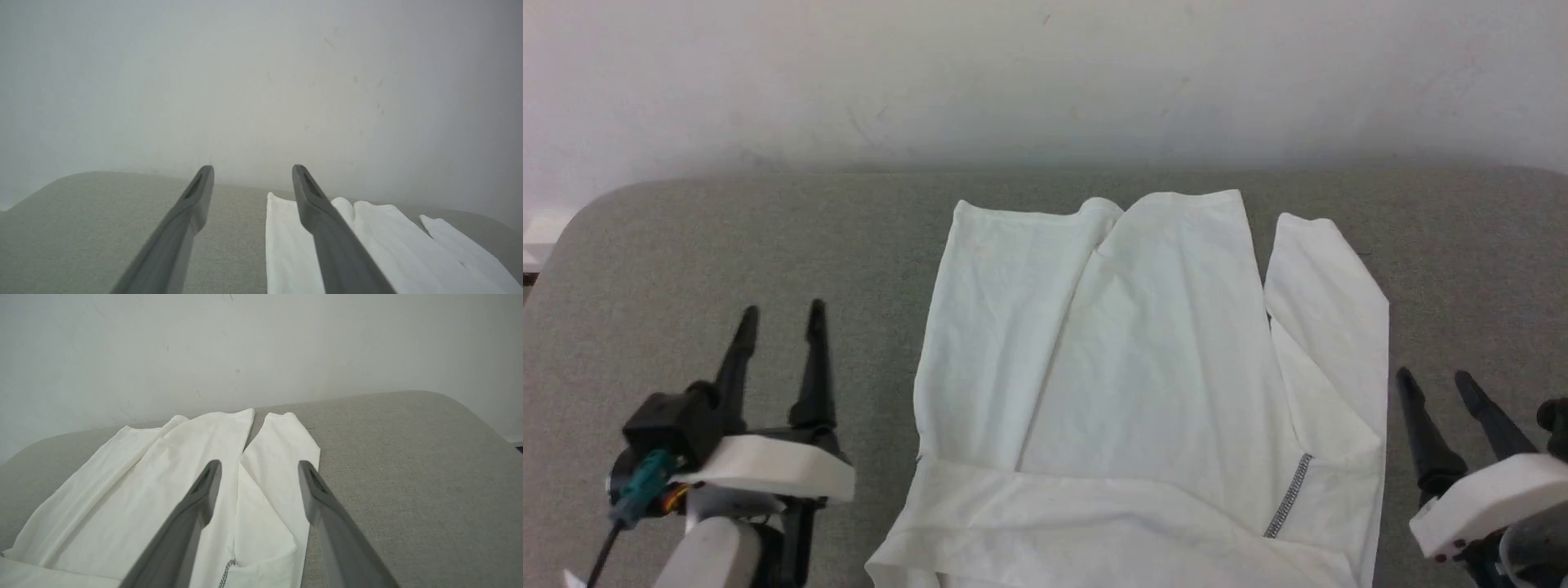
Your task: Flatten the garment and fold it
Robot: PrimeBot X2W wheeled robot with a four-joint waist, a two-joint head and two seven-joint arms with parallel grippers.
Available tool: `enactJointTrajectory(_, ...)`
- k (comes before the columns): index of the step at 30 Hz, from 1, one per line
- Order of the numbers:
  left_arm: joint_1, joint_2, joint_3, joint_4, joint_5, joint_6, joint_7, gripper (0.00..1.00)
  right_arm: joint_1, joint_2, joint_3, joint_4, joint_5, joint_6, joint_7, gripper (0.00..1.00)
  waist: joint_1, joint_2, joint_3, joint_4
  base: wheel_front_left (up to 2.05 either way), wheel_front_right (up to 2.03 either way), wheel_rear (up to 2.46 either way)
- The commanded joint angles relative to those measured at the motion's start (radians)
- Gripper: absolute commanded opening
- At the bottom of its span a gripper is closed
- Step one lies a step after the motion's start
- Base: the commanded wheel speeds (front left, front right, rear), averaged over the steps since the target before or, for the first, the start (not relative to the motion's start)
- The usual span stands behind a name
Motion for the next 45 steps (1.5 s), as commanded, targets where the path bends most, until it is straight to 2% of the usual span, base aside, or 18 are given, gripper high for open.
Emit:
enactJointTrajectory(1, 0.030, 0.005, 0.042, -0.017, 0.013, 0.003, -0.005, 1.00, -0.039, -0.018, -0.011, 0.041, 0.016, -0.001, 0.011, 1.00, 0.0001, -0.0001, 0.022, 0.020, 0.00, 0.00, 0.00)
enactJointTrajectory(5, 0.087, 0.010, 0.137, -0.055, 0.048, -0.014, -0.005, 1.00, -0.155, -0.076, -0.039, 0.203, 0.074, -0.001, 0.041, 1.00, 0.0001, -0.0001, 0.063, 0.058, 0.00, 0.00, 0.00)
enactJointTrajectory(10, 0.117, -0.005, 0.181, -0.098, 0.081, -0.045, -0.005, 1.00, -0.356, -0.174, -0.051, 0.446, 0.143, -0.001, 0.105, 1.00, 0.0001, -0.0001, 0.140, 0.107, 0.00, 0.00, 0.00)
enactJointTrajectory(19, 0.061, -0.105, 0.196, -0.176, 0.129, -0.101, -0.005, 1.00, -0.728, -0.337, -0.026, 0.784, 0.163, -0.001, 0.286, 1.00, 0.0001, -0.0001, 0.317, 0.183, 0.00, 0.00, 0.00)
enactJointTrajectory(23, 0.035, -0.146, 0.206, -0.176, 0.152, -0.128, -0.005, 1.00, -0.819, -0.363, 0.018, 0.875, 0.151, -0.001, 0.375, 1.00, 0.0001, -0.0001, 0.362, 0.198, 0.00, 0.00, 0.00)
enactJointTrajectory(28, 0.018, -0.182, 0.223, -0.154, 0.180, -0.161, -0.005, 1.00, -0.851, -0.366, 0.071, 0.954, 0.162, -0.001, 0.463, 1.00, 0.0001, -0.0001, 0.376, 0.198, 0.00, 0.00, 0.00)
enactJointTrajectory(29, 0.017, -0.187, 0.227, -0.149, 0.186, -0.165, -0.005, 1.00, -0.850, -0.362, 0.077, 0.967, 0.169, -0.001, 0.482, 0.49, 0.0001, -0.0001, 0.373, 0.195, 0.00, 0.00, 0.00)
enactJointTrajectory(31, 0.017, -0.196, 0.236, -0.137, 0.196, -0.174, -0.005, 1.00, -0.845, -0.361, 0.091, 0.980, 0.180, -0.001, 0.499, 0.00, 0.0001, -0.0001, 0.361, 0.187, 0.00, 0.00, 0.00)
enactJointTrajectory(37, 0.035, -0.208, 0.260, -0.105, 0.219, -0.197, -0.005, 1.00, -0.801, -0.403, 0.084, 0.902, 0.221, -0.001, 0.351, 0.00, 0.0001, -0.0001, 0.295, 0.148, 0.00, 0.00, 0.00)
enactJointTrajectory(40, 0.050, -0.208, 0.269, -0.090, 0.227, -0.206, -0.005, 1.00, -0.746, -0.451, 0.036, 0.856, 0.247, -0.001, 0.281, 0.00, 0.0001, -0.0001, 0.249, 0.126, 0.00, 0.00, 0.00)
enactJointTrajectory(43, 0.069, -0.208, 0.273, -0.078, 0.233, -0.209, -0.005, 1.00, -0.671, -0.510, -0.025, 0.815, 0.261, -0.001, 0.243, 0.00, 0.0001, -0.0001, 0.207, 0.104, 0.00, 0.00, 0.00)
enactJointTrajectory(45, 0.077, -0.207, 0.274, -0.074, 0.234, -0.210, -0.005, 1.00, -0.643, -0.527, -0.050, 0.805, 0.268, -0.001, 0.237, 0.00, 0.0001, -0.0001, 0.194, 0.096, 0.00, 0.00, 0.00)
